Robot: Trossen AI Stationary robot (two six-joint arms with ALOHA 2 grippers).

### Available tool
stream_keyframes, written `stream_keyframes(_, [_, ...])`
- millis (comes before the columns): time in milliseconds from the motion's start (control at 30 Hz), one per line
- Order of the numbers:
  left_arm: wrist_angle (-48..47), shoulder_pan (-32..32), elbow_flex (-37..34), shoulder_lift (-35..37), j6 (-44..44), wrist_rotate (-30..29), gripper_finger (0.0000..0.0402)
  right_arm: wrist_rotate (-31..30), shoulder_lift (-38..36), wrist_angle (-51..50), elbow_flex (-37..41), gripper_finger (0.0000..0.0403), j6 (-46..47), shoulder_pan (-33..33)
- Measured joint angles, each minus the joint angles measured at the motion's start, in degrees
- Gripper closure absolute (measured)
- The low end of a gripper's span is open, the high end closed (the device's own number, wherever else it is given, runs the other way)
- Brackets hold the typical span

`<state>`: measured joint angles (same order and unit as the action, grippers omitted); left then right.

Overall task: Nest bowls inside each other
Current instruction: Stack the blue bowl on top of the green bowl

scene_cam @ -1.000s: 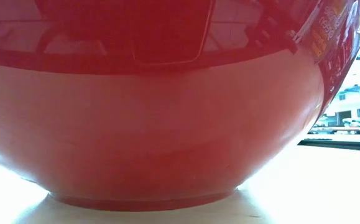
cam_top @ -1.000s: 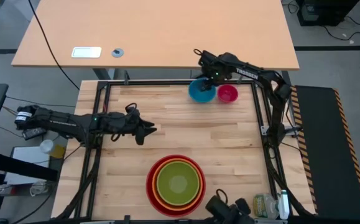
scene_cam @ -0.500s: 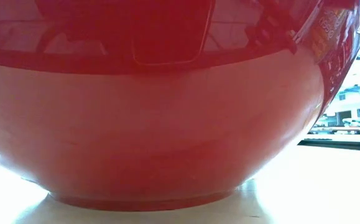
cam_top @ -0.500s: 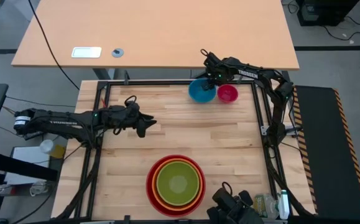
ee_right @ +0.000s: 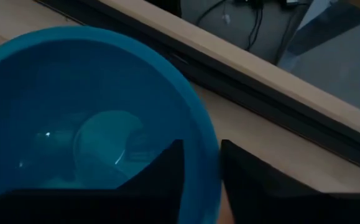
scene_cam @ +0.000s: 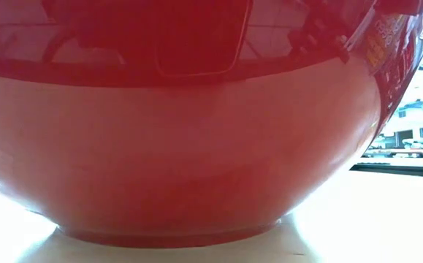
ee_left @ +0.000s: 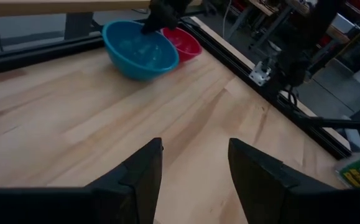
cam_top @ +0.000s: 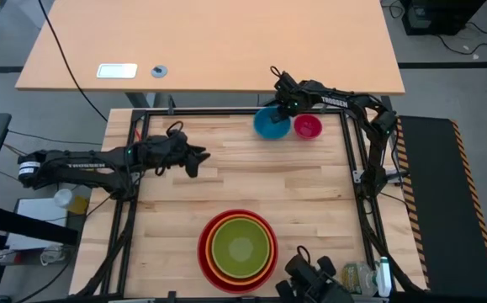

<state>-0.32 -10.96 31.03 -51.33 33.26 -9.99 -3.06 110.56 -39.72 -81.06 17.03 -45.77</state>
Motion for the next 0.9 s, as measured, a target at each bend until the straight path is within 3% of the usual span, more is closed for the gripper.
stream_keyframes(333, [0.01,-0.83,0.00,0.00,2.45,0.07,0.0216,-0.05,-0.11,-0.07,-0.02,0.0387,-0.34,1.07])
stream_keyframes(900, [-2.74,-0.83,0.00,-0.02,3.34,2.22,0.0213,6.86,-0.17,-2.81,-1.03,0.0389,3.90,9.20])
